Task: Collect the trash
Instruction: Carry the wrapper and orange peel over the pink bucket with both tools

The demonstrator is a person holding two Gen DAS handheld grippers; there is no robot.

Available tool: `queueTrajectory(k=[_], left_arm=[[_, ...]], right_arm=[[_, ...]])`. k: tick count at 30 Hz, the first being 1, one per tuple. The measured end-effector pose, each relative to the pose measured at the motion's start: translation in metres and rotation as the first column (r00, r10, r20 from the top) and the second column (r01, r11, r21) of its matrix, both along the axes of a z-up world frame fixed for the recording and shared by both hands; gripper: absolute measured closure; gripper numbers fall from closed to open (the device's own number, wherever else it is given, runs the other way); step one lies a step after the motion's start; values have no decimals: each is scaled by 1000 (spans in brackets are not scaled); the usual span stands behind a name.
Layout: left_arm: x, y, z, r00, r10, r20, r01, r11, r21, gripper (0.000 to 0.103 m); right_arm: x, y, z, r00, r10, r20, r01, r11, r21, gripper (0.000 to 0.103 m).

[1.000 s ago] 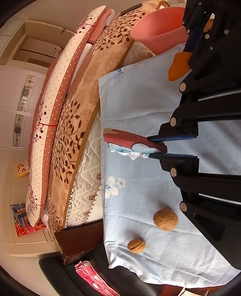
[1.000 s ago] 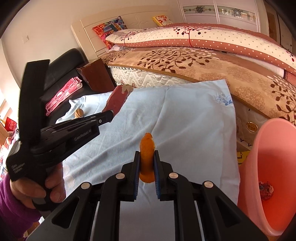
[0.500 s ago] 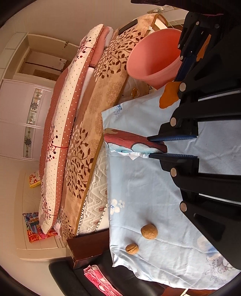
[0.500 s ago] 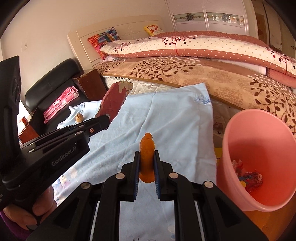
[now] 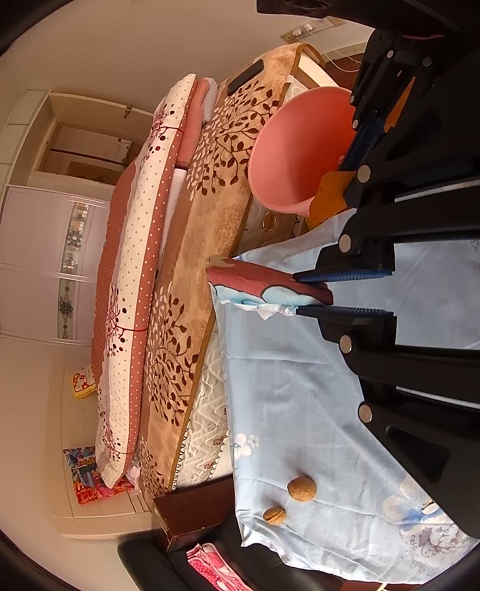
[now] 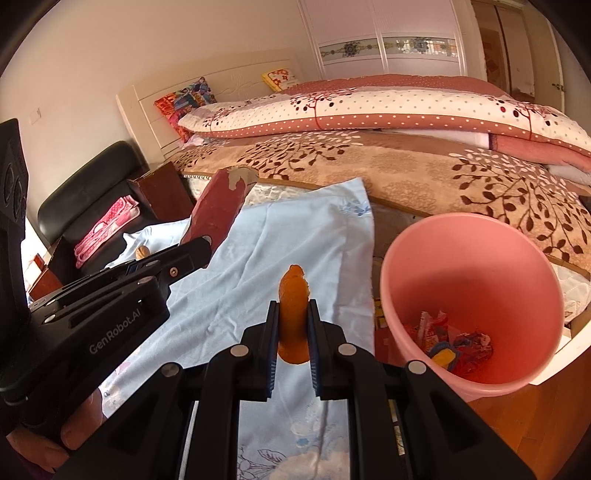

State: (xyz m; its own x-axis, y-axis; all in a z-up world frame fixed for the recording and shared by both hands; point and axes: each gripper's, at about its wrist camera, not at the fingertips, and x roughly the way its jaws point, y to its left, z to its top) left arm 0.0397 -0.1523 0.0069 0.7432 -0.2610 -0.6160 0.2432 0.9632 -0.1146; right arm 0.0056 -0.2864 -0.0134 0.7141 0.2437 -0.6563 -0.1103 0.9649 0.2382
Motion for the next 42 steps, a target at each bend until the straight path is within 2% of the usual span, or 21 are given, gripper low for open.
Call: queueTrajectory(k=[11, 21, 42], left_arm=[[-2, -40, 3, 997, -70, 22, 70, 997, 15, 91], [-1, -78, 4, 990, -138, 40, 137, 990, 35, 91], [5, -138, -17, 968, -251, -4, 251, 967, 52, 91]], right_arm=[[-8, -42, 2, 994, -107, 19, 107, 994, 2, 89], [-13, -85, -1, 976, -217, 16, 216, 976, 16, 89], [-17, -147, -18, 934, -358, -11, 358, 933, 31, 89]])
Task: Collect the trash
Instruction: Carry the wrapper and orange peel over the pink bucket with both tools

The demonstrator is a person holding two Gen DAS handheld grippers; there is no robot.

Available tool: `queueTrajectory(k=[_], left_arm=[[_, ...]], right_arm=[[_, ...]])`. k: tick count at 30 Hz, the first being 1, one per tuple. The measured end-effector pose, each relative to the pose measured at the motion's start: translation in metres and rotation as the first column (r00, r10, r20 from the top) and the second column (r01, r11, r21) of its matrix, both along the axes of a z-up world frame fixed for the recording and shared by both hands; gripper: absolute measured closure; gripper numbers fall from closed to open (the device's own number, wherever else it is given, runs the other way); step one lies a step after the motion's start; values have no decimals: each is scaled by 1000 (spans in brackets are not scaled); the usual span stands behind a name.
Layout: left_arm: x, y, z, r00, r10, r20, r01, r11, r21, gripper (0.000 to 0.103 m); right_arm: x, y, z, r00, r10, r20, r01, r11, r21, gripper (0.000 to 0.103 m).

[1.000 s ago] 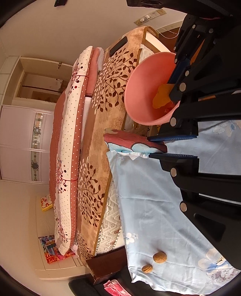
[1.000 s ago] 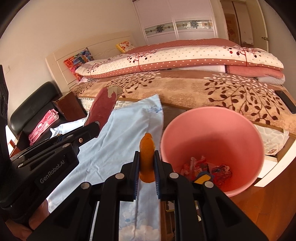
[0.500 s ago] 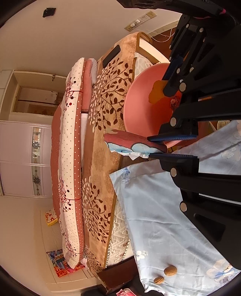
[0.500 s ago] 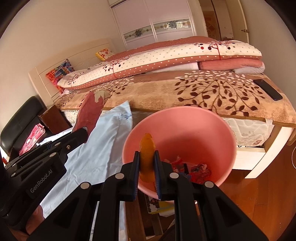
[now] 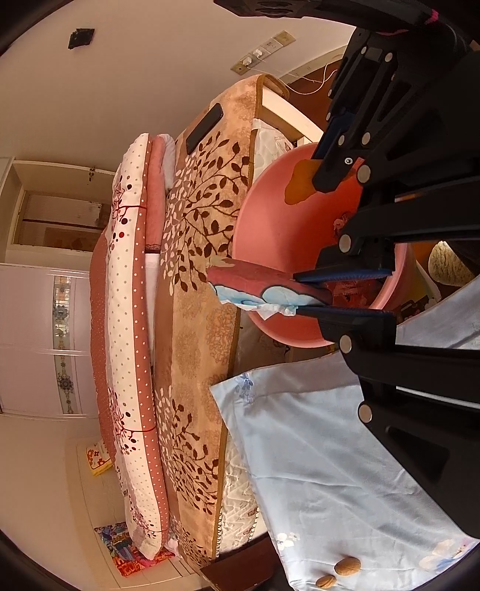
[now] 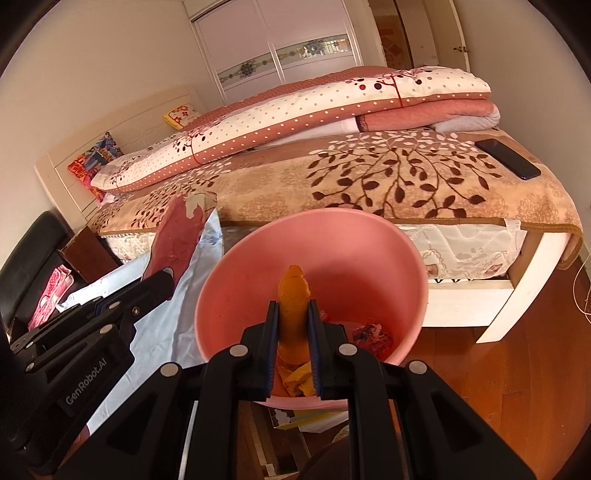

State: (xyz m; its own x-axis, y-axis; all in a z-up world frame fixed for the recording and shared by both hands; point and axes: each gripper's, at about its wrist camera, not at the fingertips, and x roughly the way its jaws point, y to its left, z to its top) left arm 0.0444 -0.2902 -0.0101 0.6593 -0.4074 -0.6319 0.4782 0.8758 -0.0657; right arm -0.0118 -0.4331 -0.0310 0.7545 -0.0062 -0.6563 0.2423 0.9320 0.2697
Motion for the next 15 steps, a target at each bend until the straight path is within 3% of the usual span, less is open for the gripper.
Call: queueTrajectory(k=[15], left_arm=[[14, -20, -30, 994, -40, -97, 43, 999, 31, 91]], right_arm=[[8, -20, -20, 998, -44, -50, 45, 999, 13, 88]])
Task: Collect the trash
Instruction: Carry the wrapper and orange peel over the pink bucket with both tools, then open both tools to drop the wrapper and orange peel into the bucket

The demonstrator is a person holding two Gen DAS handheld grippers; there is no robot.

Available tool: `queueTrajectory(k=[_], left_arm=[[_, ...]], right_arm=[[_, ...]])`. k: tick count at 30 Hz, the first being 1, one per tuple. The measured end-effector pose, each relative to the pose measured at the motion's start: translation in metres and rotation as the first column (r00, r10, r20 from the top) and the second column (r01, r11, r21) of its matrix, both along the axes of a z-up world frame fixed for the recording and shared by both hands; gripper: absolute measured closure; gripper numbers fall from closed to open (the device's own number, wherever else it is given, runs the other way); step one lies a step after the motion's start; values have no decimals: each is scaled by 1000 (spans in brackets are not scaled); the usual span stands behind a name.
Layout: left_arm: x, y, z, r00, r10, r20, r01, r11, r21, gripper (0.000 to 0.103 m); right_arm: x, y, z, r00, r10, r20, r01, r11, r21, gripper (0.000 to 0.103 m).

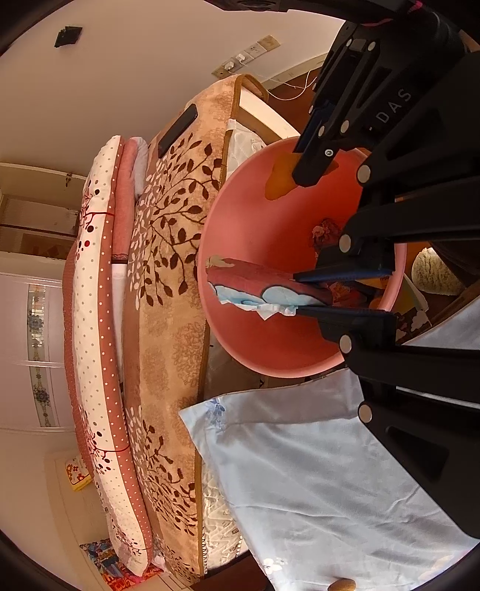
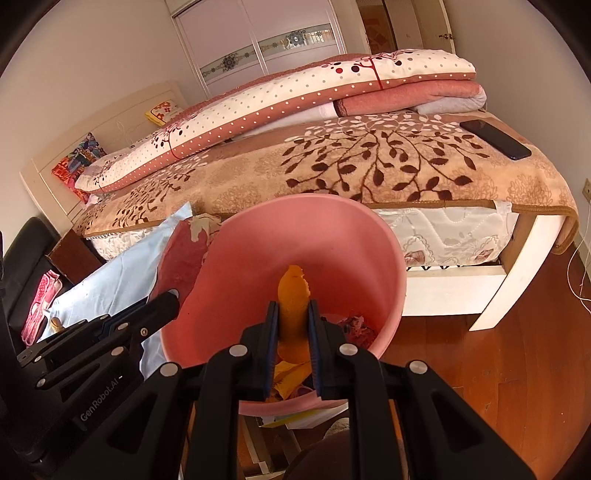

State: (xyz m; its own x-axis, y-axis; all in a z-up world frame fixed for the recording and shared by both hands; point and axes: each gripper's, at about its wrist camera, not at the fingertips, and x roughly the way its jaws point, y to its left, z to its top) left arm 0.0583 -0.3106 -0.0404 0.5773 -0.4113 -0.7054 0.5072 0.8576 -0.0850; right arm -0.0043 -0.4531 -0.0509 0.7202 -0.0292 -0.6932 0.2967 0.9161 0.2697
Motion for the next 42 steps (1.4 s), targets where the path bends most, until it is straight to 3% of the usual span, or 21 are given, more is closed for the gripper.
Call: queueTrajectory(k=[28, 33, 42], left_arm=[[9, -14, -9, 999, -30, -33, 30, 1000, 9, 91], [9, -12, -10, 999, -27, -43, 27, 1000, -2, 70], [9, -9, -7, 999, -24, -37, 23, 1000, -9, 67]], right_arm=[[16, -6, -6, 1000, -5, -14, 5, 1000, -2, 88], [15, -5, -6, 1000, -6, -13, 6, 1000, -4, 88], [18, -5, -7, 1000, -5, -18, 5, 1000, -9, 87]])
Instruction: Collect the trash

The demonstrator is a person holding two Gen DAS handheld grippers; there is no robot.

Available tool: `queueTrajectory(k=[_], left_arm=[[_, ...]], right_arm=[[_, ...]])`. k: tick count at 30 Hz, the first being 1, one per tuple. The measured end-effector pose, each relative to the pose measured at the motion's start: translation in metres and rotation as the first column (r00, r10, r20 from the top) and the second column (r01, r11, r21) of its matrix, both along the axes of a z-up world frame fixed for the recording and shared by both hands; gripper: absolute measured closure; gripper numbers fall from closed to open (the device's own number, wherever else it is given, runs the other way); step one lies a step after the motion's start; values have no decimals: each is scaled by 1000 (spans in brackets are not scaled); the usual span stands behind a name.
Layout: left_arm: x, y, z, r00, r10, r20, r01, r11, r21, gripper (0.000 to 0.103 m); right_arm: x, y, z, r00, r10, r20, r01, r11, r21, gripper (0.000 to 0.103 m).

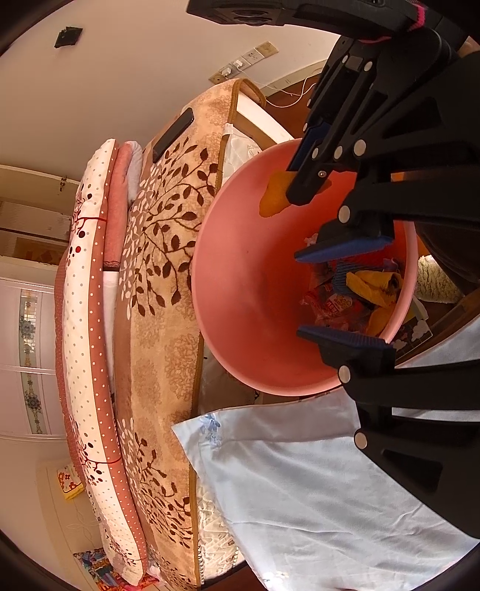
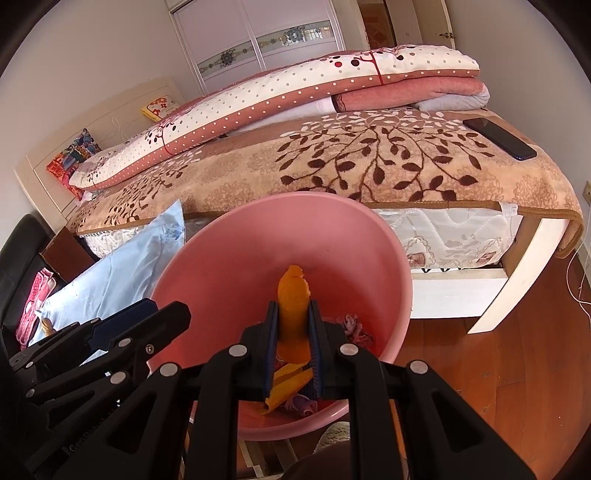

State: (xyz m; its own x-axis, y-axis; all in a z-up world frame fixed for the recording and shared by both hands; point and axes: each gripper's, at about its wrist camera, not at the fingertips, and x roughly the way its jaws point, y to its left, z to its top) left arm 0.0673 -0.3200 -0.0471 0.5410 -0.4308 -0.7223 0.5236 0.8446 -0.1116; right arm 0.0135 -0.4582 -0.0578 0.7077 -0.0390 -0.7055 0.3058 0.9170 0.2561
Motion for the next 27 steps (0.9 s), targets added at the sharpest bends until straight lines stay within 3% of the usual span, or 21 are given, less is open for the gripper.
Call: queueTrajectory(k=[6, 27], left_arm=[[2, 2, 0, 1000, 7, -5, -7, 1000, 4, 67], [-7, 12, 11, 1000, 10, 10, -10, 1000, -10, 67]], right_arm=[[0, -1, 0, 1000, -3, 1, 3, 1000, 11, 79], [-18, 13, 12, 999, 24, 26, -24, 1000, -17, 78]])
